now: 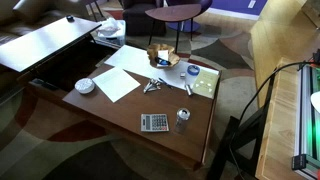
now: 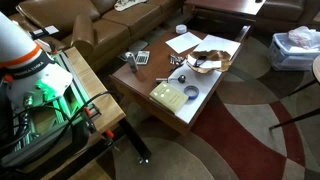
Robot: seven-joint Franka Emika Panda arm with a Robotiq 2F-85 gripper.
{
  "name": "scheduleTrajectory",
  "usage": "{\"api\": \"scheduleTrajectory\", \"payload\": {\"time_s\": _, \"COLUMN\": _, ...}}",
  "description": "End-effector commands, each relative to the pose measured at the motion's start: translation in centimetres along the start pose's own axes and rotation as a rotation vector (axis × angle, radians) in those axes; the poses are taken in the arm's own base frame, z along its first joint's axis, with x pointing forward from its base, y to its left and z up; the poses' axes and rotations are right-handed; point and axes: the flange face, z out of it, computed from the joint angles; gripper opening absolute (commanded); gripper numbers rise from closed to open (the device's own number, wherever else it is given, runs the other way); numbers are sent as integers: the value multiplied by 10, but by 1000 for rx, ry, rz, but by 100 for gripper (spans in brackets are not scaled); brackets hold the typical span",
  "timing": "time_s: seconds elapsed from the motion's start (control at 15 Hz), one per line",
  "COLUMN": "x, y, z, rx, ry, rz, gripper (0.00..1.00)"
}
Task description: Put the metal thing onto the wooden plate
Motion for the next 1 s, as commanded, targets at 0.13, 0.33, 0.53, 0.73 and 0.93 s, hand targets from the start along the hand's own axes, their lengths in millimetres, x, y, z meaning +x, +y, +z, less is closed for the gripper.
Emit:
{"api": "scheduleTrajectory", "payload": {"time_s": 0.13, "x": 0, "y": 0, "z": 0, "rx": 0, "ry": -1, "rz": 0, "gripper": 100}}
{"api": "scheduleTrajectory", "payload": {"time_s": 0.33, "x": 10, "y": 3, "z": 8, "rx": 36, "ry": -32, "rz": 74, "gripper": 100}}
{"api": "scheduleTrajectory", "payload": {"time_s": 0.53, "x": 31, "y": 1, "z": 41, "rx": 75, "ry": -65, "rz": 238, "gripper": 100}}
{"api": "scheduleTrajectory", "payload": {"time_s": 0.73, "x": 55, "y": -5, "z": 92, "rx": 99, "ry": -87, "rz": 390, "gripper": 100}}
{"api": "scheduleTrajectory", "payload": {"time_s": 0.93, "x": 69, "y": -17, "z": 157, "rx": 63, "ry": -111, "rz": 533, "gripper": 100}}
